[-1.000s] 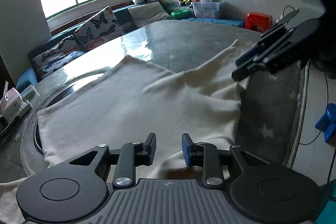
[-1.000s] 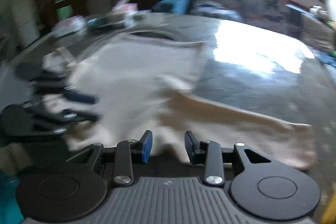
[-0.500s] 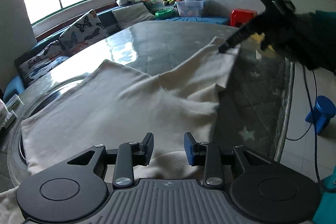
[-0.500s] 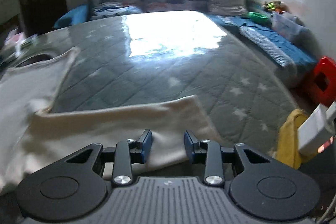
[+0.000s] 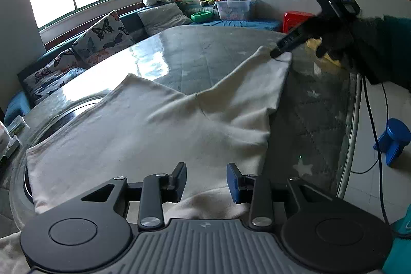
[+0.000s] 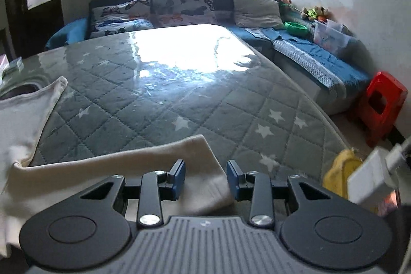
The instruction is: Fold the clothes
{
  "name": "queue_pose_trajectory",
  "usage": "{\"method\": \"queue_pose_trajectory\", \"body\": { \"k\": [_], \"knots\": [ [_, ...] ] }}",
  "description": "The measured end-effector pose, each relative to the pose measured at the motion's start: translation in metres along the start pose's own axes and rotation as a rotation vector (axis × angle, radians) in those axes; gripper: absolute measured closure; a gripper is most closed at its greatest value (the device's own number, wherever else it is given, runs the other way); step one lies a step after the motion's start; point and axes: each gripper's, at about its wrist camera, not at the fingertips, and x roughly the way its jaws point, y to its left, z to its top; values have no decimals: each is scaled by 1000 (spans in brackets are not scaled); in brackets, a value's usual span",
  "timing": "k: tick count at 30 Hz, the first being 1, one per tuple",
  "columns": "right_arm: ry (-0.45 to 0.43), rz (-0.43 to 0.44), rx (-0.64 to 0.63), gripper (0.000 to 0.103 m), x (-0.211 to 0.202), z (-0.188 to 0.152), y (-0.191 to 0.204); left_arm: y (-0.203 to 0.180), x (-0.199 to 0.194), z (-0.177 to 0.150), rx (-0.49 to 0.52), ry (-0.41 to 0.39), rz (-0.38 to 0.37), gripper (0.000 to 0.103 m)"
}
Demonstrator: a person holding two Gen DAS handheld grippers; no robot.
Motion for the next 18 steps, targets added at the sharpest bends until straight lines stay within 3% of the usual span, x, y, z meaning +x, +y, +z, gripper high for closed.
{"method": "queue_pose_trajectory", "body": {
  "k": [7,10,12,18],
  "knots": [
    [18,12,74,63,1,-8,-12,9,-6,9,-30,-37,39,56],
    [15,39,90,76,0,-9,-12,11,-2,10,-41,-27,49,56],
    [10,59,98,92,-2,-10,-13,10,2,9,-42,-16,60,56],
    [-62,103,89,95,-25,-1,-9,6,11,8,-40,2,65,56]
  ]
}}
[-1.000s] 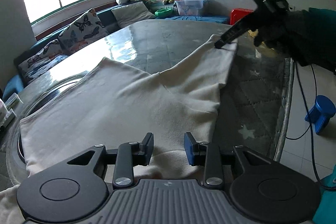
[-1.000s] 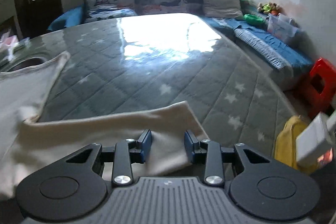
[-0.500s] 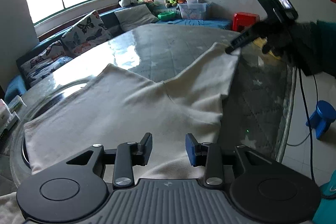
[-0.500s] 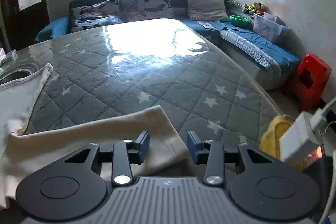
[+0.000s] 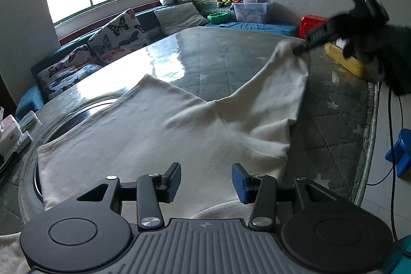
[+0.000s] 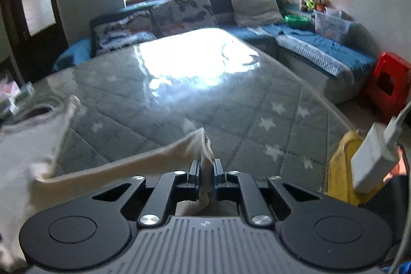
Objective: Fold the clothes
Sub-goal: 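Grasp the sleeve with the right tool and fold it over the body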
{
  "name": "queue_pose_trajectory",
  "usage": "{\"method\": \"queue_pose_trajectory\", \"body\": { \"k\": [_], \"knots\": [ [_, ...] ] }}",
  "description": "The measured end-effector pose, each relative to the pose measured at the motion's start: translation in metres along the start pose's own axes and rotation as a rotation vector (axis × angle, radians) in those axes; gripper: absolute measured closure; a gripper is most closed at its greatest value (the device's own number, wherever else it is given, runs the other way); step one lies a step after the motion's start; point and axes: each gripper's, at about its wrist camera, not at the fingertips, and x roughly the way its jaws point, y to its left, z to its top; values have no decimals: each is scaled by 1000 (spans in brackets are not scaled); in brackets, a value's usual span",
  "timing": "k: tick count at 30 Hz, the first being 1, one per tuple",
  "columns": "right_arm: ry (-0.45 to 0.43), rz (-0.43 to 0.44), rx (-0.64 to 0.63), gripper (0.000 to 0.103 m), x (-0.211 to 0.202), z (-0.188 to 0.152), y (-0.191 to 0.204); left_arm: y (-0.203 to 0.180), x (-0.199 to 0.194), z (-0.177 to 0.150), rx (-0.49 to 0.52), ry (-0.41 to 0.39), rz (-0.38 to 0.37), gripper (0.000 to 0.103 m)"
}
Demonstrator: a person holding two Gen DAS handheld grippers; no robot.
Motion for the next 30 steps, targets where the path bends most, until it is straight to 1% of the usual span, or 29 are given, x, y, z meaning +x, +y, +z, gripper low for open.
{"method": "queue_pose_trajectory", "body": {
  "k": [5,9,11,14,17,21,23,27,30],
  "knots": [
    [-68,89,-56,95,-33,24,22,-5,6,-1,8,2,-11,56],
    [-93,208,-104,95,-60,42,48,-6,5,-3,15,1,-5,56],
    [-105,282,-136,95,-74,51,66,-2,-1,-6,4,-8,4,54],
    [-114,383,-185,95,-89,66,98,9,-12,-9,-23,-24,31,53],
    [-111,474,-246,95,-96,73,132,22,-23,-16,-57,-32,70,52],
    [-94,572,-330,95,-97,72,183,37,-36,-28,-100,-34,122,52],
    [-70,609,-373,95,-93,66,207,43,-43,-35,-121,-33,150,52],
    [-3,670,-435,95,-84,43,245,54,-55,-47,-161,-31,191,51],
    [44,701,-468,95,-76,25,265,61,-61,-55,-188,-22,213,51]
  ]
}}
